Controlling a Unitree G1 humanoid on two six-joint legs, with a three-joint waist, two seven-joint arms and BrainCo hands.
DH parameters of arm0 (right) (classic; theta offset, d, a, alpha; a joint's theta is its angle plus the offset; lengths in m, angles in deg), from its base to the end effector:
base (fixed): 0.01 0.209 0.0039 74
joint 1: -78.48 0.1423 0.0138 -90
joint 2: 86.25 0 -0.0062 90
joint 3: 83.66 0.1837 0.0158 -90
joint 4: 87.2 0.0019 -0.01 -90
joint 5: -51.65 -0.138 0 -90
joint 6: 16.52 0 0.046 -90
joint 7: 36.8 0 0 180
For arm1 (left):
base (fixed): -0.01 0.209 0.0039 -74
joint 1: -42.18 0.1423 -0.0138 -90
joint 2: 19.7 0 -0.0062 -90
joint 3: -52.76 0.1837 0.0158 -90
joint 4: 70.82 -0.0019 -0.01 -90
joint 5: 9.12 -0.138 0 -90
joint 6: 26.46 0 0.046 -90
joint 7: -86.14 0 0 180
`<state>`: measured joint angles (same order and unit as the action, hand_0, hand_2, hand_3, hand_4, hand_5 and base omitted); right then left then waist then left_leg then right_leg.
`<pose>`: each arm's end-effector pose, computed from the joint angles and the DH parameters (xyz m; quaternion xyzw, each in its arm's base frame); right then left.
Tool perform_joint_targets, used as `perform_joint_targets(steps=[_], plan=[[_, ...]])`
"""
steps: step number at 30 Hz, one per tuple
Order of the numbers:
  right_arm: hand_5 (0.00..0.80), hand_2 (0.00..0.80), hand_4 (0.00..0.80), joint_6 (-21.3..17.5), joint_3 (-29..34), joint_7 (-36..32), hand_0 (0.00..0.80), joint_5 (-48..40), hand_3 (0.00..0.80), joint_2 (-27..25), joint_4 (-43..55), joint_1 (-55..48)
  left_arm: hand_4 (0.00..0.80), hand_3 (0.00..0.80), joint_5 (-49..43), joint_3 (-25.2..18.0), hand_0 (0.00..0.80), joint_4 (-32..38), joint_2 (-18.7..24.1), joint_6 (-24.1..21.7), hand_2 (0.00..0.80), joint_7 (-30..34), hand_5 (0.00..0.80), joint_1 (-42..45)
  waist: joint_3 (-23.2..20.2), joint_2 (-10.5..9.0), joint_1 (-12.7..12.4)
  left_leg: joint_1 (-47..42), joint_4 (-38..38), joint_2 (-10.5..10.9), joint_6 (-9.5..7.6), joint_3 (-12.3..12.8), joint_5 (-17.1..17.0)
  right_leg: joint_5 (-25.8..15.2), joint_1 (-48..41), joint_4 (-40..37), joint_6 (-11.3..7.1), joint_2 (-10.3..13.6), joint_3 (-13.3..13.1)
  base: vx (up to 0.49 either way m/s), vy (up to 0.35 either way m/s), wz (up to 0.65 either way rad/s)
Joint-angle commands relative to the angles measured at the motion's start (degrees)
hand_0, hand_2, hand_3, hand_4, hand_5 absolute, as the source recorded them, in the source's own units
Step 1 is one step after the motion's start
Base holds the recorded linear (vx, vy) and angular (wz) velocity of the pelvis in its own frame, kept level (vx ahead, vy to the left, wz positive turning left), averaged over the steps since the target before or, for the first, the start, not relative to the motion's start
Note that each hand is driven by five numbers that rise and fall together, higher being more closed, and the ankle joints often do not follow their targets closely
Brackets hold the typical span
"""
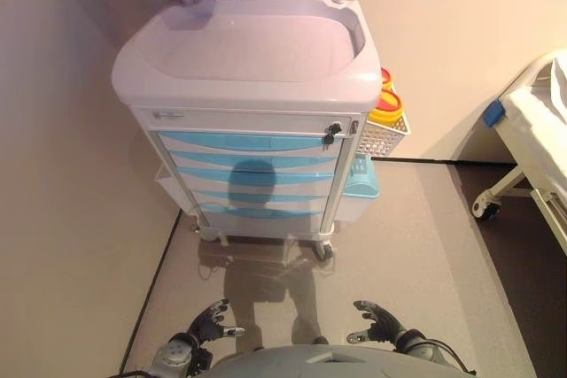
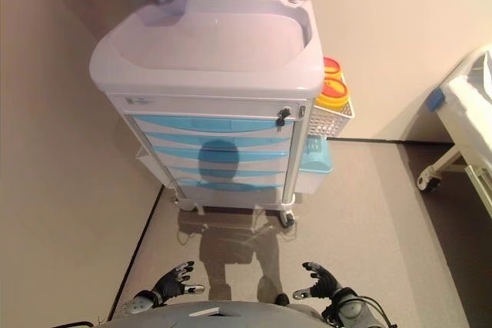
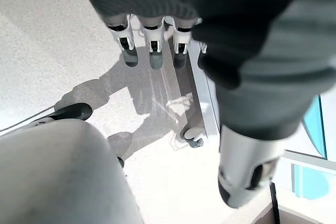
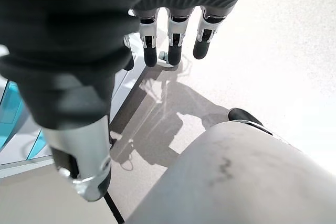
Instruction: Open the drawer and pick up the medicine
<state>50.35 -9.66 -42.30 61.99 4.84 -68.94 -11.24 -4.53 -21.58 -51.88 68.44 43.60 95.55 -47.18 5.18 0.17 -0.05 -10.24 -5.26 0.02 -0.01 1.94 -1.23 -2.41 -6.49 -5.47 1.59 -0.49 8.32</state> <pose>0.0819 -0.2147 -0.1097 -0.2122 0.4275 0.1804 0.8600 0.0777 0.2151 -0.1115 0.1033 0.4542 -0.1126 0.8777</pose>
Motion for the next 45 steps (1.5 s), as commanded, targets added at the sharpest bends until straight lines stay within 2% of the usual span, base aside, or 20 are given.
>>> perform_joint_targets(steps=[1,12,19,25,28,30,33,37,38,41,44,45], plan=[[0.000,0.000,0.000,-2.0,-1.0,-0.1,0.000,0.2,0.000,1.1,-2.1,4.0,0.000,0.000,1.6,-1.6,0.000,-2.7,-1.9,-0.2,0.000,0.8,0.000,-3.8,0.4,-1.95,-0.7,0.4,0.3,3.9,-1.74,1.2,5.4,1.7,-1.8,1.4,-6.39,3.0,0.1,0.000,0.000,0.00],[0.000,0.000,0.000,-1.8,0.0,-0.2,0.000,-0.8,0.000,1.1,-2.2,3.2,0.000,0.000,5.2,-3.4,0.000,-2.9,-2.2,0.0,0.000,1.0,0.000,-2.8,0.7,-1.93,-0.6,0.8,0.3,3.8,-1.53,1.5,4.9,1.3,-1.3,1.6,-6.51,3.1,0.2,0.040,0.003,0.00],[0.000,0.000,0.000,-2.2,0.2,0.8,0.000,-4.7,0.000,1.0,-1.2,3.1,0.000,0.000,13.4,-5.7,0.000,-2.8,-2.1,0.1,0.000,0.1,0.000,-3.5,3.3,-1.73,-0.5,4.3,1.8,3.7,-2.05,2.0,4.5,2.0,3.2,4.8,-6.12,3.6,-0.3,0.044,0.017,-0.01],[0.000,0.000,0.000,-3.4,0.2,3.5,0.000,-11.3,0.000,0.0,2.5,6.9,0.000,0.000,25.5,-8.1,0.000,-1.0,-1.1,-2.1,0.000,1.2,0.000,-9.3,11.2,-2.35,0.8,16.5,14.1,3.9,-3.04,3.8,6.4,2.9,15.2,14.2,-4.90,4.8,-1.8,-0.155,0.034,-0.08],[0.000,0.000,0.000,-3.2,0.9,4.3,0.000,-11.9,0.000,-0.7,3.4,7.9,0.000,0.000,32.5,-10.2,0.000,0.6,-1.0,-3.6,0.000,2.5,0.000,-11.5,13.4,-3.08,1.4,21.7,20.8,3.8,-3.23,4.4,8.2,3.1,20.1,18.0,-4.40,5.3,-2.8,-0.058,0.065,-0.20],[0.000,0.000,0.000,-3.0,1.0,4.5,0.000,-13.0,0.000,-0.9,3.8,8.2,0.000,0.000,37.8,-12.1,0.000,3.1,-0.9,-3.1,0.000,3.5,0.000,-13.3,14.2,-3.80,1.8,24.6,24.2,3.6,-3.79,4.8,9.4,3.0,23.1,20.0,-4.25,5.3,-4.0,-0.019,0.044,-0.39],[0.000,0.000,0.000,-3.4,0.6,4.5,0.000,-14.6,0.000,-0.9,4.7,9.2,0.000,0.000,47.9,-14.3,0.000,6.8,0.3,-2.6,0.000,6.3,0.000,-17.3,15.8,-5.35,2.8,29.0,28.3,2.8,-4.32,5.5,10.8,2.5,27.7,22.7,-4.37,4.4,-6.3,-0.062,0.000,-0.31],[0.000,0.000,0.000,-2.9,-0.8,4.5,0.000,-16.1,0.000,-1.4,6.0,9.7,0.000,0.000,56.5,-14.7,0.000,10.5,2.4,-1.0,0.000,11.1,0.000,-22.1,16.8,-6.67,4.2,33.5,32.0,1.8,-4.73,6.4,11.8,2.1,32.1,24.9,-4.22,3.0,-8.2,-0.040,0.020,-0.26],[0.000,0.000,0.000,-2.7,-1.3,4.4,0.000,-16.2,0.000,-1.5,6.6,9.6,0.000,0.000,59.7,-14.9,0.000,12.4,3.8,1.1,0.000,11.8,0.000,-24.1,17.2,-7.13,4.6,34.7,33.3,1.5,-4.85,6.7,12.3,1.9,33.1,25.3,-4.20,2.6,-8.7,-0.014,0.022,-0.24],[0.000,0.000,0.000,-2.0,-3.1,4.1,0.000,-17.5,0.000,-2.4,9.4,9.0,0.000,0.000,69.0,-15.6,0.000,16.5,8.3,2.6,0.000,13.3,0.000,-30.3,17.8,-8.40,6.0,37.4,36.6,0.8,-5.00,7.3,13.9,1.5,35.0,26.3,-4.09,1.8,-10.0,-0.005,0.015,-0.32],[0.000,0.000,0.000,-2.0,-4.4,3.8,0.000,-18.1,0.000,-3.0,11.2,8.1,0.000,0.000,75.7,-16.8,0.000,16.8,12.3,4.1,0.000,15.0,0.000,-36.2,18.1,-9.33,7.0,39.3,39.5,0.3,-5.09,7.6,15.3,1.4,36.0,26.9,-4.00,1.3,-10.7,0.050,0.008,-0.28],[0.000,0.000,0.000,-2.3,-5.1,4.0,0.000,-18.2,0.000,-3.0,11.9,7.1,0.000,0.000,78.8,-17.3,0.000,16.9,14.1,4.5,0.000,15.8,0.000,-39.4,17.9,-9.37,7.5,39.2,41.1,0.0,-4.99,7.1,17.9,2.9,35.6,27.5,-4.26,0.9,-11.1,0.026,-0.013,-0.26]])
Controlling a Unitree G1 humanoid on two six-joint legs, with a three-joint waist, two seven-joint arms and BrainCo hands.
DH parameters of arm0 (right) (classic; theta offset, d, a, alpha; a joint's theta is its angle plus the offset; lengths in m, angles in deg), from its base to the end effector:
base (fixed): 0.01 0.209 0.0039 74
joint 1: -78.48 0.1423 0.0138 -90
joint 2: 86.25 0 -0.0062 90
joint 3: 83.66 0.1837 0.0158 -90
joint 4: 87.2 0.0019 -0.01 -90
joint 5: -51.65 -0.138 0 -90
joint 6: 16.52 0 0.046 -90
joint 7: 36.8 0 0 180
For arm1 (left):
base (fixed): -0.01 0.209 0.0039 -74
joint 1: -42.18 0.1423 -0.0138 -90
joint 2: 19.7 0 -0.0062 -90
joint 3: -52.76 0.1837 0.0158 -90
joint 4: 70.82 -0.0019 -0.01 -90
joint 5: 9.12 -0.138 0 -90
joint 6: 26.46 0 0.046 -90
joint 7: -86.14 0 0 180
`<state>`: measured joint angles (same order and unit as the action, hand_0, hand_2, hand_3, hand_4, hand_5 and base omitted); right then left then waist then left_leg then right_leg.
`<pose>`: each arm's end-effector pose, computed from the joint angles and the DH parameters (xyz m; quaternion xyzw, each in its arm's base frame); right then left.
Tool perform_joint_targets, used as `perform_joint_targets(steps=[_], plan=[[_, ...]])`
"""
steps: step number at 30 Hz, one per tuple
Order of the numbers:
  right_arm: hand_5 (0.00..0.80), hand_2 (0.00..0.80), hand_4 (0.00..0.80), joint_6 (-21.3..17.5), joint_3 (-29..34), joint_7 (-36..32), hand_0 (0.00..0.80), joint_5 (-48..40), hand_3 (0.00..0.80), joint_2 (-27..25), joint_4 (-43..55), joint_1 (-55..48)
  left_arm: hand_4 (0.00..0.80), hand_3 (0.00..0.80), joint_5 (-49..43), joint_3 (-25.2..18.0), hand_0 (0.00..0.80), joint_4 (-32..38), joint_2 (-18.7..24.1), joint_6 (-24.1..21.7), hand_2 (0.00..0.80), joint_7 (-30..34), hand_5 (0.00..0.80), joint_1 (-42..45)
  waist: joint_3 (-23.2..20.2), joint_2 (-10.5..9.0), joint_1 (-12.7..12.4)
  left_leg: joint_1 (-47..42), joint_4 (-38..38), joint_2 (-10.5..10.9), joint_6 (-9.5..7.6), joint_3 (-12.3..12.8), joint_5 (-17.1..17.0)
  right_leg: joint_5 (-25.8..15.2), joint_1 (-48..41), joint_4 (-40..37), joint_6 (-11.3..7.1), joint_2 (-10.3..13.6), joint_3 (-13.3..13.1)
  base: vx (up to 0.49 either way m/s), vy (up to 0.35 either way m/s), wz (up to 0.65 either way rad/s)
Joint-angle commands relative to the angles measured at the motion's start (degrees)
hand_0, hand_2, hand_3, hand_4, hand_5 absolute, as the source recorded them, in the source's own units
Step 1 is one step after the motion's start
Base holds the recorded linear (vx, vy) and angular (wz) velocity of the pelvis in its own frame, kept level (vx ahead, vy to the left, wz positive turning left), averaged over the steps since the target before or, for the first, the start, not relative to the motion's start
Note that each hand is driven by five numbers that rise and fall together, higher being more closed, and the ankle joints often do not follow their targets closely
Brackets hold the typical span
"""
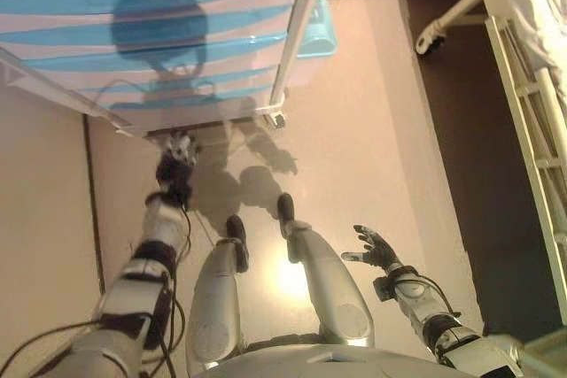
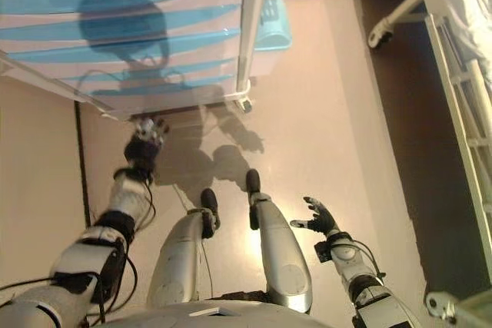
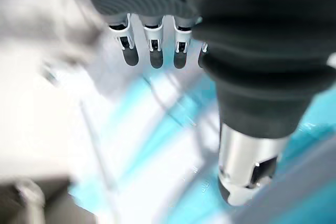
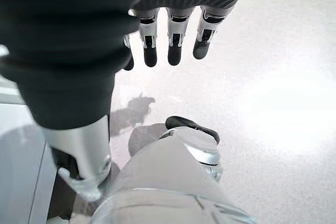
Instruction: Open the drawer and pick up the medicine
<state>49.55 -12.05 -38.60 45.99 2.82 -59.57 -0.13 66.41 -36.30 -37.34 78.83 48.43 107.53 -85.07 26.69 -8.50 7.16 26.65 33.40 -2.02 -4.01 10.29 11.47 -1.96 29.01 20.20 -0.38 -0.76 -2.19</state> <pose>0.1743 -0.2089 -0.0704 -0.1658 0.2526 0.0926 0.9488 0.3022 0.2599 0.0659 -0.4010 -0.1110 0.0424 0.9083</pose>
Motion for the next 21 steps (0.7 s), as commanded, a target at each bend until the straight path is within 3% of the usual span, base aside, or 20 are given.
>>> perform_joint_targets(steps=[1,4,5,13,17,18,19,21], plan=[[0.000,0.000,0.000,-1.7,-3.1,0.6,0.000,-2.2,0.000,-0.9,2.9,-4.3,0.000,0.000,9.6,-2.6,0.000,2.0,4.6,-0.3,0.000,4.5,0.000,-3.1,-3.4,-1.44,0.7,3.5,3.2,1.9,-1.24,-0.5,3.9,1.0,0.7,1.3,-1.97,1.4,-0.7,0.044,-0.015,-0.23],[0.000,0.000,0.000,-2.9,-4.3,1.2,0.000,-2.6,0.000,-0.7,3.2,-5.5,0.000,0.000,15.0,-2.9,0.000,1.4,7.1,-0.5,0.000,6.9,0.000,-8.1,-3.2,-2.21,1.4,4.6,6.1,1.5,-1.31,-0.4,5.6,1.1,0.8,1.6,-1.85,1.2,-1.1,0.054,-0.012,-0.25],[0.000,0.000,0.000,-3.4,-4.7,1.4,0.000,-2.7,0.000,-0.6,3.2,-6.1,0.000,0.000,16.5,-3.1,0.000,1.5,7.8,-0.7,0.000,7.3,0.000,-10.1,-3.3,-2.06,1.5,4.3,7.4,1.4,-1.19,-1.2,8.0,2.6,0.3,2.2,-2.07,0.9,-1.3,0.145,0.014,-0.18],[0.000,0.000,0.000,-5.0,-6.7,1.6,0.000,-2.5,0.000,-0.7,3.7,-8.4,0.000,0.000,27.1,-2.4,0.000,3.3,12.6,-1.8,0.000,12.7,0.000,-20.4,-2.9,-2.92,2.7,4.8,10.7,1.3,-0.92,-1.4,8.7,2.5,-0.6,1.7,-1.77,0.5,-1.8,0.044,-0.008,-0.07],[0.000,0.000,0.000,-5.5,-7.9,1.3,0.000,-2.2,0.000,-0.8,3.6,-9.3,0.000,0.000,33.4,-0.5,0.000,7.3,14.0,0.8,0.000,23.7,0.000,-24.3,-2.7,-3.10,2.8,3.9,10.8,1.4,-0.98,-1.3,8.9,2.6,-2.0,1.2,-1.91,0.4,-2.0,-0.007,-0.036,0.00],[0.000,0.000,0.000,-5.6,-8.1,1.2,0.000,-2.0,0.000,-0.8,3.5,-9.5,0.455,0.455,33.9,0.5,0.455,11.6,13.6,1.9,0.455,29.6,0.455,-24.6,-2.4,-3.56,2.8,4.1,10.4,1.6,-1.15,-0.6,7.3,1.2,-2.2,0.5,-1.74,0.7,-2.0,-0.086,-0.067,-0.02],[0.000,0.000,0.000,-5.7,-8.2,1.2,0.000,-1.9,0.000,-0.8,3.5,-9.6,0.800,0.800,33.6,0.6,0.800,12.9,13.3,2.3,0.800,31.4,0.800,-24.4,-2.4,-3.59,2.7,3.8,10.2,1.8,-1.13,-0.6,7.2,1.1,-2.5,0.4,-1.73,0.7,-2.1,-0.090,-0.073,-0.05],[0.000,0.000,0.000,-5.0,-8.0,0.7,0.000,-1.5,0.000,-1.0,4.4,-9.5,0.800,0.800,29.2,3.0,0.800,21.4,11.5,2.8,0.800,36.2,0.800,-23.1,-2.2,-3.30,2.2,2.5,8.6,2.5,-1.34,-0.7,7.2,1.2,-3.7,-0.2,-1.84,0.5,-2.4,0.000,0.000,0.00]])
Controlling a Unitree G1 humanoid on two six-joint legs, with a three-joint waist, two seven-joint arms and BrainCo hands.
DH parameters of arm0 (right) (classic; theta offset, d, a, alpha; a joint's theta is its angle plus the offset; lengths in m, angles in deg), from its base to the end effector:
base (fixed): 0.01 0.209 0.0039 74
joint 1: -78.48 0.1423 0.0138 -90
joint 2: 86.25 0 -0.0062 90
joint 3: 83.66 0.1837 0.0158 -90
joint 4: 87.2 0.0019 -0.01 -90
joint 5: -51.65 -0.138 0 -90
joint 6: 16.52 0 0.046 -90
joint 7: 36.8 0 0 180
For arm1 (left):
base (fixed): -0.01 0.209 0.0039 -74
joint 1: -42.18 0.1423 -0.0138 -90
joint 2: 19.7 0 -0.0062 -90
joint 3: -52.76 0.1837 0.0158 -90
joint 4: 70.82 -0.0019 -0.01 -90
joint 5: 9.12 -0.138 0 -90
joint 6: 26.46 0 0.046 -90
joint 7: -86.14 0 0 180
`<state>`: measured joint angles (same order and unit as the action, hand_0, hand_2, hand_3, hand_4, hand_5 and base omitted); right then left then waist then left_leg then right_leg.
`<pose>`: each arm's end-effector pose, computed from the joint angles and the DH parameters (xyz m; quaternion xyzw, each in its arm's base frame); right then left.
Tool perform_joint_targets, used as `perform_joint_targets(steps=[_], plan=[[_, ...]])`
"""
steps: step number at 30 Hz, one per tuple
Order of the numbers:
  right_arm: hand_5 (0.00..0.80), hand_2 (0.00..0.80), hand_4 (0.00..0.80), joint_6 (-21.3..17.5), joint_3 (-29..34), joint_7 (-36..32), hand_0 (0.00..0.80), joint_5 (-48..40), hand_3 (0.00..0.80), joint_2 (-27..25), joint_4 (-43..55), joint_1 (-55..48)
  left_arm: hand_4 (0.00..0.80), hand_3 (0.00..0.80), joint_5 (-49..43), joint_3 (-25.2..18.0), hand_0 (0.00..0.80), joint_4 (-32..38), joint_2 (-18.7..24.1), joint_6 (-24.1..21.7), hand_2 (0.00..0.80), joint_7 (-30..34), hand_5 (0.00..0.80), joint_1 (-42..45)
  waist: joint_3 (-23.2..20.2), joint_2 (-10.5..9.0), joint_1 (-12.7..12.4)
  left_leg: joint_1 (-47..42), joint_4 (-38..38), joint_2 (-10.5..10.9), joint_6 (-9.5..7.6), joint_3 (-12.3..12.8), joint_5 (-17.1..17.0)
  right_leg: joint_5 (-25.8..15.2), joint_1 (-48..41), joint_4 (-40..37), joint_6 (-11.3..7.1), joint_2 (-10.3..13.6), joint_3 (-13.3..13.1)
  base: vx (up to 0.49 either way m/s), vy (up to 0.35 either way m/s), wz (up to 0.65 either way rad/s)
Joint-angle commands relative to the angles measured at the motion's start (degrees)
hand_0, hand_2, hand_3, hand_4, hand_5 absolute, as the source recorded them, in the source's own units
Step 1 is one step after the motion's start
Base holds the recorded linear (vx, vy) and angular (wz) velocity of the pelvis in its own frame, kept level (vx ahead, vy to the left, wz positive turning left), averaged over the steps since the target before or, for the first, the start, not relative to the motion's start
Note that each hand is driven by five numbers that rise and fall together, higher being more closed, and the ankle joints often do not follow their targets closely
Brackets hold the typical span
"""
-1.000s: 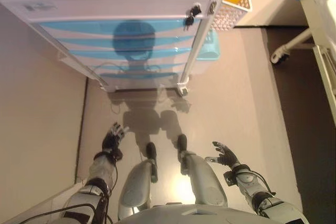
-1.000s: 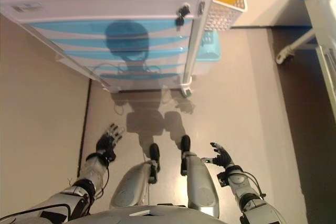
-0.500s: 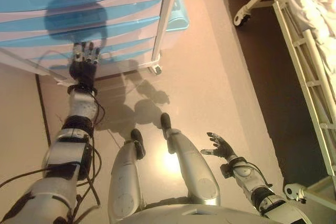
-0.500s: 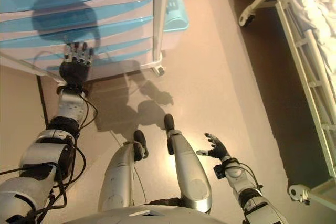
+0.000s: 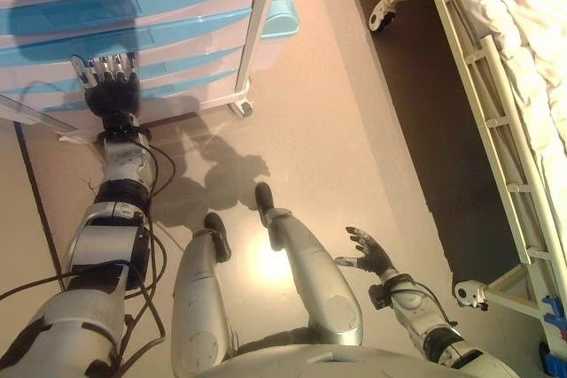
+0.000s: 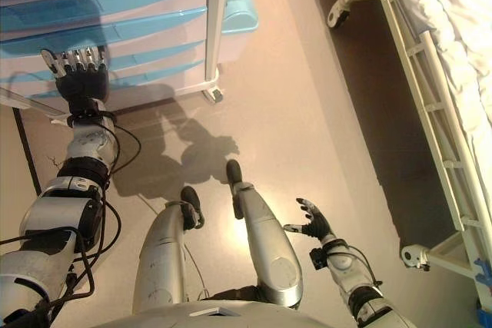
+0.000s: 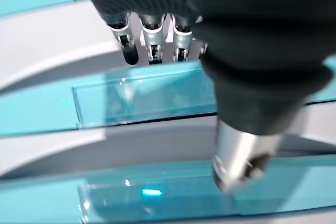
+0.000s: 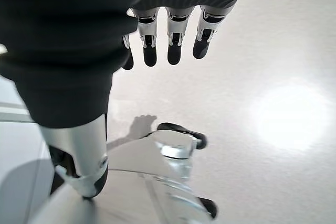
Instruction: Open the drawer and pick up the medicine
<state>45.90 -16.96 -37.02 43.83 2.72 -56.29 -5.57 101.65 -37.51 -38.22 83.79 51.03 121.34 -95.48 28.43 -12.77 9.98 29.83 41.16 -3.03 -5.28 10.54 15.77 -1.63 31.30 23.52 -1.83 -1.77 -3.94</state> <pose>0.1487 -0.1998 -0.0797 -0.1555 0.2452 0.1135 0.9502 0.3284 0.2740 0.1248 -0.5953 -0.3202 -0.0332 0.7362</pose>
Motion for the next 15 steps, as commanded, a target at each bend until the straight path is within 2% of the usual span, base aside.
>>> perform_joint_targets(steps=[1,6,9,12,13,14,15], plan=[[0.000,0.000,0.000,-1.0,-3.0,-0.9,0.000,0.8,0.000,-1.0,1.6,-3.9,0.800,0.800,-8.1,5.0,0.800,25.5,5.7,-0.1,0.800,23.6,0.800,-11.7,-3.7,1.20,-1.0,-1.2,0.1,3.8,-0.18,-1.0,2.8,0.9,-6.5,-3.7,-0.37,1.5,-0.7,0.000,0.000,0.00],[0.000,0.000,0.000,2.4,-1.9,-0.8,0.000,3.6,0.000,-1.8,5.1,-3.3,0.800,0.800,-19.3,6.3,0.800,39.1,1.4,3.8,0.800,28.4,0.800,-3.5,-3.3,2.85,-3.2,-5.0,-4.6,5.7,-0.33,-2.0,1.4,1.9,-10.5,-4.6,-0.10,1.9,-0.5,-0.014,-0.008,0.04],[0.000,0.000,0.000,4.9,-0.6,-0.5,0.000,5.2,0.000,-2.2,6.5,-3.2,0.800,0.800,-20.6,4.6,0.800,47.3,-1.5,7.6,0.800,28.8,0.800,7.2,-4.0,4.20,-5.7,-8.6,-8.6,6.6,0.33,-3.6,-0.5,3.4,-14.9,-5.7,0.36,2.6,0.8,0.007,-0.056,0.19],[0.000,0.000,0.000,6.0,0.5,-0.1,0.000,7.2,0.000,-1.9,6.9,-3.6,0.800,0.800,-22.3,2.4,0.800,50.1,-5.4,11.3,0.800,28.7,0.800,17.2,-5.5,5.01,-8.0,-11.6,-12.8,7.3,1.37,-5.6,-3.1,4.3,-18.7,-7.2,0.77,3.3,2.3,0.028,-0.087,0.42],[0.000,0.000,0.000,6.6,1.3,0.3,0.000,8.3,0.000,-1.6,6.9,-3.9,0.800,0.800,-23.7,1.5,0.800,50.2,-8.5,13.7,0.800,29.3,0.800,23.2,-6.1,5.75,-9.4,-13.9,-15.0,7.2,2.03,-6.9,-4.0,5.3,-21.3,-7.8,0.92,3.5,3.6,0.040,-0.100,0.41],[0.000,0.000,0.000,6.8,1.7,0.6,0.000,9.1,0.000,-1.5,6.9,-4.1,0.800,0.800,-23.9,1.1,0.800,50.0,-9.8,14.7,0.800,28.5,0.800,26.0,-6.5,6.07,-10.1,-14.9,-16.3,7.2,2.43,-7.5,-4.8,5.7,-22.5,-8.2,0.99,3.7,4.3,0.095,-0.111,0.46],[0.000,0.000,0.000,7.8,2.6,0.7,0.000,9.3,0.000,-1.5,7.0,-4.2,0.800,0.800,-24.5,0.2,0.800,48.5,-11.7,17.1,0.800,30.7,0.800,31.3,-7.4,6.54,-11.3,-16.6,-18.8,7.1,3.19,-8.5,-6.4,6.0,-24.4,-9.2,1.04,3.9,5.6,0.093,-0.092,0.58]])
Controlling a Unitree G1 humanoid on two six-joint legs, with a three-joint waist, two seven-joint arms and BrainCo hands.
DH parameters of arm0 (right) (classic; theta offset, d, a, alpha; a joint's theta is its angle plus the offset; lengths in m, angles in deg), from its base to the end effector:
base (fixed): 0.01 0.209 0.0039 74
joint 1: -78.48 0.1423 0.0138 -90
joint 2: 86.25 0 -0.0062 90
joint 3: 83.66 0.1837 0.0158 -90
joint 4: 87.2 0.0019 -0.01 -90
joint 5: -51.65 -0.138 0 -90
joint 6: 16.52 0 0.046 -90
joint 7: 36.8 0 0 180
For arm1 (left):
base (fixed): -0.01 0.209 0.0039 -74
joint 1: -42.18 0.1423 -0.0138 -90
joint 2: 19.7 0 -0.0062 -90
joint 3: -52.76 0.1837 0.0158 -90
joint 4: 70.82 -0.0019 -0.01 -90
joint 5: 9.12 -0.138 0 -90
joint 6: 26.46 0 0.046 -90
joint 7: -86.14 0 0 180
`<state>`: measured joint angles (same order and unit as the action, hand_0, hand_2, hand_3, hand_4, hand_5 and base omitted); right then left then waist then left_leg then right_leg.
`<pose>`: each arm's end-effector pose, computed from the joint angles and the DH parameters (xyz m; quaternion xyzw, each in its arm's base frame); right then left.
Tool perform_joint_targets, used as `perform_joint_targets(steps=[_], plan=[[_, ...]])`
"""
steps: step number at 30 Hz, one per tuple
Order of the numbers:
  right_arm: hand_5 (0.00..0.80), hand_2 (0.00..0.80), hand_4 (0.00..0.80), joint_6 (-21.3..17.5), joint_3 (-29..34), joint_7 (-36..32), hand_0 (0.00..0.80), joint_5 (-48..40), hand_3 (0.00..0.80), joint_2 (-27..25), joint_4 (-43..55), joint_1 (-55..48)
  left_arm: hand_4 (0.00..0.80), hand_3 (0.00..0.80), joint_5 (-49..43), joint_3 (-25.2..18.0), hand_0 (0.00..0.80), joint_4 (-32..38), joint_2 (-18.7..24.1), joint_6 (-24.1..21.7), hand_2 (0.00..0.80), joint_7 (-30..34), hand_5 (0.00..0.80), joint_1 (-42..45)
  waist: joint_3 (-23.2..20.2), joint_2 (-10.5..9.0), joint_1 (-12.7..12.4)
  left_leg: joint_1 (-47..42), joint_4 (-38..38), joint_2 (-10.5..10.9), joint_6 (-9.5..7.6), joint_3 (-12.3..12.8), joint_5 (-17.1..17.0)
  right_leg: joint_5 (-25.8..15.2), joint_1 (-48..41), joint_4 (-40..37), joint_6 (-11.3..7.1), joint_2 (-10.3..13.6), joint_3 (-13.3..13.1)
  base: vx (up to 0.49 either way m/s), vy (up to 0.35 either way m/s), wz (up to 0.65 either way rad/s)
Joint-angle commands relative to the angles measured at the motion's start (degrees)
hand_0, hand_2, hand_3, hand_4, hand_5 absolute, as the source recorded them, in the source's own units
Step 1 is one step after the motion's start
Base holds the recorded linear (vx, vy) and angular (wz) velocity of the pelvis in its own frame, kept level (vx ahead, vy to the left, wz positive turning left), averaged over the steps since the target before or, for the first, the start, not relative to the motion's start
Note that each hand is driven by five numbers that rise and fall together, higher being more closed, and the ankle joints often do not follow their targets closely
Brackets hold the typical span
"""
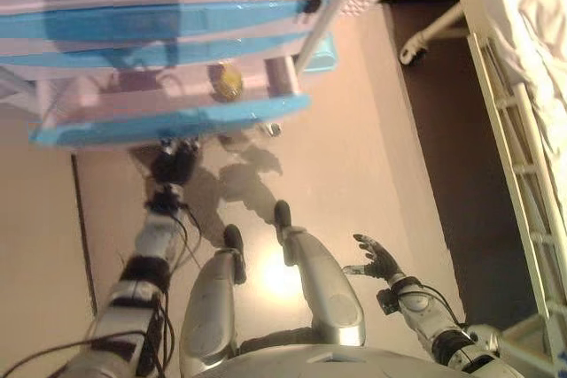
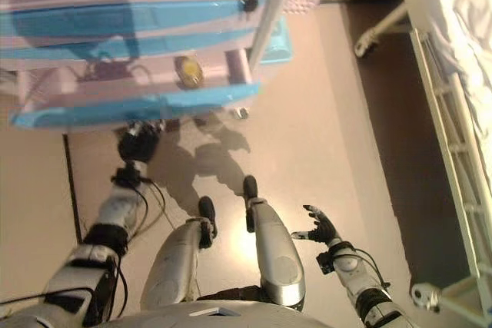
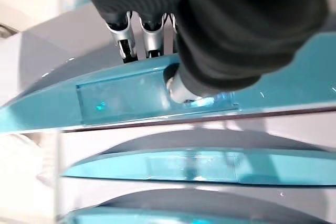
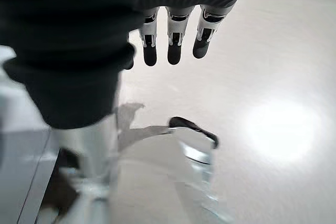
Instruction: Open the drawer and pick up the medicine
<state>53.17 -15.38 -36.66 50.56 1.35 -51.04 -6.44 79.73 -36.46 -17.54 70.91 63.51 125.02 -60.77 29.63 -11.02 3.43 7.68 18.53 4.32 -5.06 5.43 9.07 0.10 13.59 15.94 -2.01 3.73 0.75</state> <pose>0.1530 -0.2034 -0.0756 -0.2061 0.2667 0.1287 0.9326 0.2280 0.2206 -0.0109 -0.5848 -0.0701 -0.1118 0.8004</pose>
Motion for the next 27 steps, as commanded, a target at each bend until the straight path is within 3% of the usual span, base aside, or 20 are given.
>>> perform_joint_targets(steps=[1,5,9,15,17,19,20,21,22,25,27], plan=[[0.000,0.000,0.000,1.3,2.1,0.2,0.000,3.0,0.000,-0.4,1.9,-3.4,0.800,0.800,-2.5,-1.9,0.800,25.8,-0.2,7.0,0.800,28.7,0.800,0.7,-9.4,5.22,-5.8,4.1,1.9,-0.5,3.67,-4.2,-0.7,4.5,-8.2,-2.4,1.22,-1.5,2.0,0.112,-0.089,0.67],[0.000,0.000,0.000,3.0,5.9,-2.2,0.000,4.4,0.000,-2.4,1.2,-2.2,0.800,0.800,-3.2,-4.4,0.800,12.2,-3.1,12.7,0.800,31.4,0.800,13.2,-11.4,7.00,-9.2,-0.6,-4.4,-2.0,6.05,-6.6,-4.7,4.7,-13.5,-6.0,1.16,-1.3,6.5,0.036,-0.087,0.66],[0.000,0.000,0.000,1.8,8.3,-3.1,0.000,4.6,0.000,-3.7,-4.2,0.2,0.800,0.800,-3.5,-7.9,0.800,-6.2,-3.5,15.9,0.800,27.4,0.800,19.6,-12.7,7.97,-11.6,-2.9,-7.8,-2.7,7.53,-7.7,-7.0,4.2,-16.6,-8.7,1.25,-1.1,10.5,-0.038,-0.087,0.88],[0.000,0.000,0.000,1.2,11.3,-2.2,0.000,4.3,0.000,-3.6,-11.8,3.5,0.800,0.800,-10.9,-15.2,0.800,-22.8,-4.2,18.7,0.800,8.1,0.800,25.0,-14.5,9.06,-14.3,-4.3,-10.5,-2.0,8.47,-9.8,-8.3,4.1,-18.6,-11.4,1.24,-1.0,13.6,-0.048,-0.031,0.32],[0.000,0.000,0.000,1.3,12.6,-2.9,0.000,4.9,0.000,-4.2,-14.1,4.5,0.800,0.800,-17.4,-18.0,0.800,-30.1,-3.4,19.6,0.800,7.0,0.800,25.7,-15.3,9.65,-14.9,-4.8,-11.3,-1.6,8.71,-10.4,-8.6,4.0,-19.1,-12.2,1.23,-0.9,14.3,-0.026,0.042,0.36],[0.000,0.000,0.000,1.4,13.4,-3.4,0.000,5.8,0.000,-4.3,-16.1,4.8,0.800,0.800,-26.4,-19.3,0.800,-35.1,-2.6,15.5,0.800,5.2,0.800,25.7,-16.2,10.09,-15.0,-5.4,-12.0,-1.3,8.79,-10.7,-8.5,4.1,-19.6,-12.6,1.05,-0.8,14.8,0.011,0.043,0.38],[0.000,0.000,0.000,1.5,13.5,-3.3,0.000,6.4,0.000,-4.1,-16.6,4.7,0.549,0.549,-28.4,-19.4,0.549,-36.1,-2.4,13.4,0.549,3.4,0.549,25.4,-16.5,10.17,-14.9,-5.8,-12.3,-1.2,8.78,-10.7,-8.5,4.1,-19.7,-12.7,1.03,-0.8,14.8,0.032,0.048,0.26],[0.000,0.000,0.000,1.4,13.5,-3.0,0.000,7.2,0.000,-3.7,-17.4,4.5,0.000,0.000,-29.8,-19.5,0.000,-37.1,-2.3,11.1,0.000,-0.6,0.000,24.9,-16.8,10.22,-14.6,-6.2,-12.7,-1.1,8.74,-10.7,-8.4,4.1,-19.8,-12.8,1.02,-0.8,14.9,0.047,0.054,0.15],[0.000,0.000,0.000,1.2,13.1,-2.4,0.000,8.1,0.000,-3.2,-18.0,4.1,0.000,0.000,-33.5,-19.7,0.000,-38.1,-2.1,6.0,0.000,-5.4,0.000,24.3,-17.1,10.23,-14.2,-6.7,-13.1,-1.1,8.70,-10.6,-8.3,4.1,-19.9,-13.0,0.99,-0.8,14.7,0.053,0.057,0.08],[0.000,0.000,0.000,0.7,12.1,0.0,0.000,10.5,0.000,-1.9,-18.9,2.9,0.000,0.000,-40.8,-18.0,0.000,-38.7,-1.6,-1.8,0.000,-13.6,0.000,21.5,-18.0,9.90,-12.7,-7.9,-14.3,-1.0,8.20,-10.2,-7.9,4.1,-19.8,-13.2,0.88,-0.9,14.0,0.059,0.030,0.02],[0.000,0.000,0.000,0.3,11.9,1.7,0.000,11.1,0.000,-1.7,-18.6,2.1,0.000,0.000,-43.8,-16.0,0.000,-37.9,-1.4,-4.1,0.000,-15.4,0.000,19.8,-18.5,9.73,-11.8,-8.4,-14.9,-1.0,7.84,-9.9,-7.8,3.9,-19.8,-13.4,0.74,-1.0,13.4,0.057,0.022,0.10]])
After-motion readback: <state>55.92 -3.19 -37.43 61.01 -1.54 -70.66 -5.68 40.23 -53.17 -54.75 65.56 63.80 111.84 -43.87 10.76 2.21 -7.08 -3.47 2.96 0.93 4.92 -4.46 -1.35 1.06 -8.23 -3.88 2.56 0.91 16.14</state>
